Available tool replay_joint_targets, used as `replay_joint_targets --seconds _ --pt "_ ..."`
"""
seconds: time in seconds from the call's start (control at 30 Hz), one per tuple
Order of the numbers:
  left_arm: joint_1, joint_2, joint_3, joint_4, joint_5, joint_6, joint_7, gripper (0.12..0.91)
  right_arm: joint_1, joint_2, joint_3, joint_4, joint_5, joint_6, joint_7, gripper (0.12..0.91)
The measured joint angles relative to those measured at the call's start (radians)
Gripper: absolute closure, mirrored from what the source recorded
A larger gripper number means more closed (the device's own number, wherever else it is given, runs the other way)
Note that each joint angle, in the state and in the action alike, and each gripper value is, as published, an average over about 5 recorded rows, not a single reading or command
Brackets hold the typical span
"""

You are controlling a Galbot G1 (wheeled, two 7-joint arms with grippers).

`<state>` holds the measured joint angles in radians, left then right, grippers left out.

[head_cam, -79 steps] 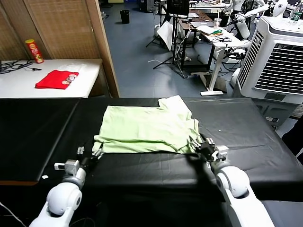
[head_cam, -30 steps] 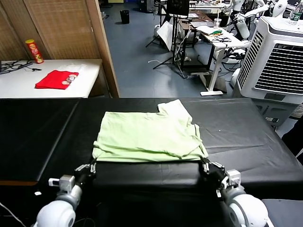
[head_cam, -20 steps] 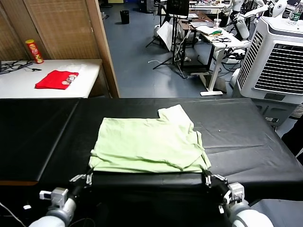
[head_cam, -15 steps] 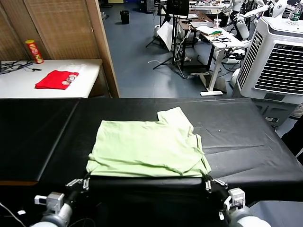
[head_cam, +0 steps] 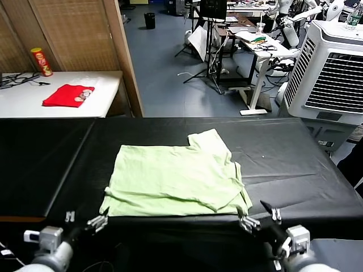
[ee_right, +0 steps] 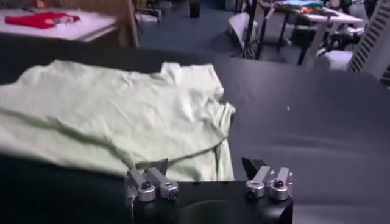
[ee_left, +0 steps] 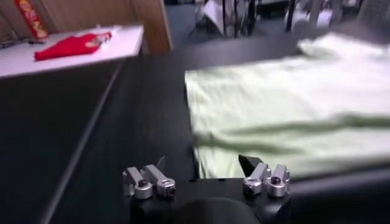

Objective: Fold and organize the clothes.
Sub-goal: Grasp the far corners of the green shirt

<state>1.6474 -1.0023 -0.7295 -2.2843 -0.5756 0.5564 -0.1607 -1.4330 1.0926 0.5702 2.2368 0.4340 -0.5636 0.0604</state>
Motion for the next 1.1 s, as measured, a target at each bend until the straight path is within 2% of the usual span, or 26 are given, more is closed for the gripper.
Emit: replay_joint_targets --seconds 0.2,0.37,0.63,0.87,1.1 --pt "-0.279 0.036 0.106 0.145 -0.117 0.010 -0.029 0.232 0.300 -0.004 -0.106 -0.235 0.025 0.021 0.019 0.227" --pt "-0.502 0.038 0.216 0.328 -0.193 0.022 -0.043 0.232 0.542 0.027 -0.224 -0.472 0.027 0.023 0.024 0.227" --pt "-0.804 0.019 0.385 0.623 -0.226 0.048 -0.026 0.232 0.844 0.111 -0.375 -0.839 0.028 0.024 -0.011 0.227" --pt "-0.963 -0.005 0.482 0.821 -0.227 0.091 -0.015 0.232 0.998 0.198 -0.434 -1.087 -0.002 0.025 -0.038 0.227" --pt "-1.007 -0.020 0.503 0.916 -0.221 0.098 0.003 0.232 1.072 0.256 -0.436 -1.253 -0.029 0.045 -0.043 0.227"
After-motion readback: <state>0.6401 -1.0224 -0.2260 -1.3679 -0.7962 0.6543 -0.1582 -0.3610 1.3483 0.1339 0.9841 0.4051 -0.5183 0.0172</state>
